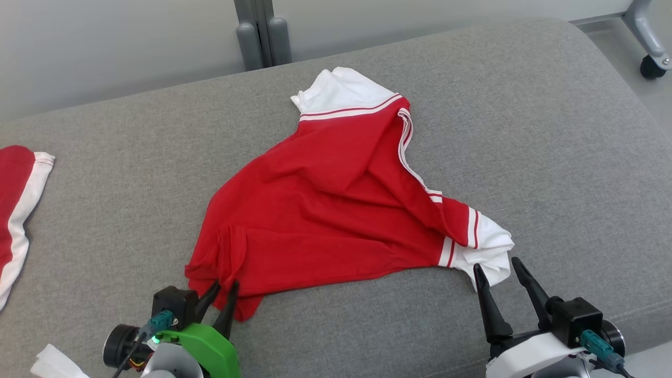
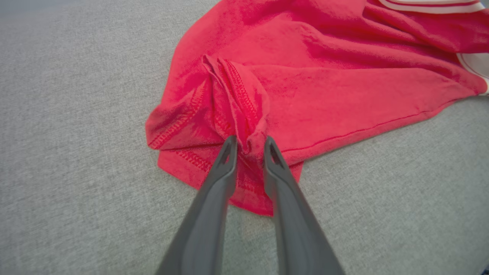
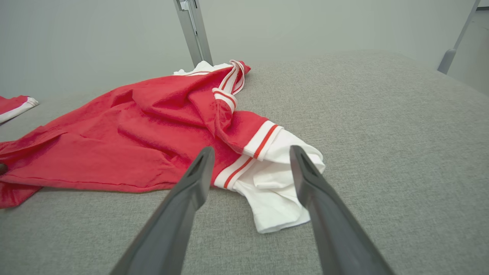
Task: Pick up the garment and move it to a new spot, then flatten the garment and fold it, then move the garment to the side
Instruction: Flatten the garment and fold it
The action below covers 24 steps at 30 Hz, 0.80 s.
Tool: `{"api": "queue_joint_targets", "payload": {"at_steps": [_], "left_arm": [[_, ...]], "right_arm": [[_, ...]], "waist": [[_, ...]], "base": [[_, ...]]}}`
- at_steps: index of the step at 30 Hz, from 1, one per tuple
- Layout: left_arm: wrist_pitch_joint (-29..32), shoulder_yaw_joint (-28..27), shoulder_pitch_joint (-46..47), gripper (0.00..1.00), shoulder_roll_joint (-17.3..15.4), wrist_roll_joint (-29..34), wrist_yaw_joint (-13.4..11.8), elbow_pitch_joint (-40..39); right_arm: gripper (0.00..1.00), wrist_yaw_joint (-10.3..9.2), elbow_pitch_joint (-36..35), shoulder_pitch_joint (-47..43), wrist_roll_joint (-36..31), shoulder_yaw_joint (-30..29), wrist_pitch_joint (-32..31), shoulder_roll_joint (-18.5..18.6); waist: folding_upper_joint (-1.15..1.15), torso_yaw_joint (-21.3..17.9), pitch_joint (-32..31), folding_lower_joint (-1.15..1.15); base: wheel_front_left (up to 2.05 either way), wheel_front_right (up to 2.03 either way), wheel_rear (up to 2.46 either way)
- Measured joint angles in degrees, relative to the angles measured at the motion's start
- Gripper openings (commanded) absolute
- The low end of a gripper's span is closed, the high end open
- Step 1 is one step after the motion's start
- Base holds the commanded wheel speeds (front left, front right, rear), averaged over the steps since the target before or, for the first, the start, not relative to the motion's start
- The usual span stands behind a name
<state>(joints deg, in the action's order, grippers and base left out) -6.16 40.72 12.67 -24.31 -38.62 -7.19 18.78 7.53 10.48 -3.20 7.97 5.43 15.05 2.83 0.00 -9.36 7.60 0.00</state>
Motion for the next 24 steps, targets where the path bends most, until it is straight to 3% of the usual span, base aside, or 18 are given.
{"api": "queue_joint_targets", "payload": {"at_steps": [3, 6, 8, 9, 11, 18, 24], "left_arm": [[-0.05, -0.33, 0.04, 0.49, 0.01, -0.14, -0.40, -0.64], [-0.08, -0.62, 0.33, 0.44, 0.02, -0.43, -0.40, -0.55], [-0.33, -1.26, 0.36, 0.29, 0.31, -1.53, -0.35, -0.55], [-0.47, -1.47, 0.36, 0.15, 0.54, -1.99, -0.29, -0.60], [-0.99, -2.12, 0.32, 0.00, 1.31, -3.28, -0.18, -1.26], [-1.47, -3.83, -2.43, 0.00, 2.74, -7.36, -0.47, -7.22], [-1.37, -6.95, -9.75, 0.00, 3.60, -13.58, -2.86, -13.93]], "right_arm": [[1.00, 0.00, 0.00, -0.01, 0.01, -0.01, 0.01, 0.00], [1.00, 0.00, 0.01, 0.00, 0.10, 0.16, 0.00, 0.00], [1.00, 0.00, 0.03, 0.04, 0.42, 0.29, 0.01, 0.00], [1.00, 0.00, 0.03, 0.08, 0.51, 0.27, 0.00, 0.00], [1.00, 0.00, 0.04, 0.13, 0.52, 0.21, 0.00, 0.00], [1.00, 0.00, 0.34, -0.67, 0.77, -0.64, 0.00, 0.00], [1.00, 0.00, 0.31, -0.94, 0.97, -0.78, 0.00, -0.01]], "waist": [[0.00, 0.00, 0.07, 0.00], [0.00, -0.01, 0.35, 0.00], [0.00, -0.10, 0.48, 0.00], [0.00, -0.14, 0.53, 0.00], [0.00, -0.17, 0.59, 0.00], [0.00, 0.97, 0.15, 0.00], [0.00, 2.64, -0.24, 0.00]], "base": [[0.00, 0.00, 0.00], [0.00, 0.00, 0.00], [0.00, 0.00, 0.00], [0.00, 0.00, 0.00], [0.00, 0.00, 0.00], [0.00, 0.00, 0.00], [0.00, 0.00, 0.00]]}}
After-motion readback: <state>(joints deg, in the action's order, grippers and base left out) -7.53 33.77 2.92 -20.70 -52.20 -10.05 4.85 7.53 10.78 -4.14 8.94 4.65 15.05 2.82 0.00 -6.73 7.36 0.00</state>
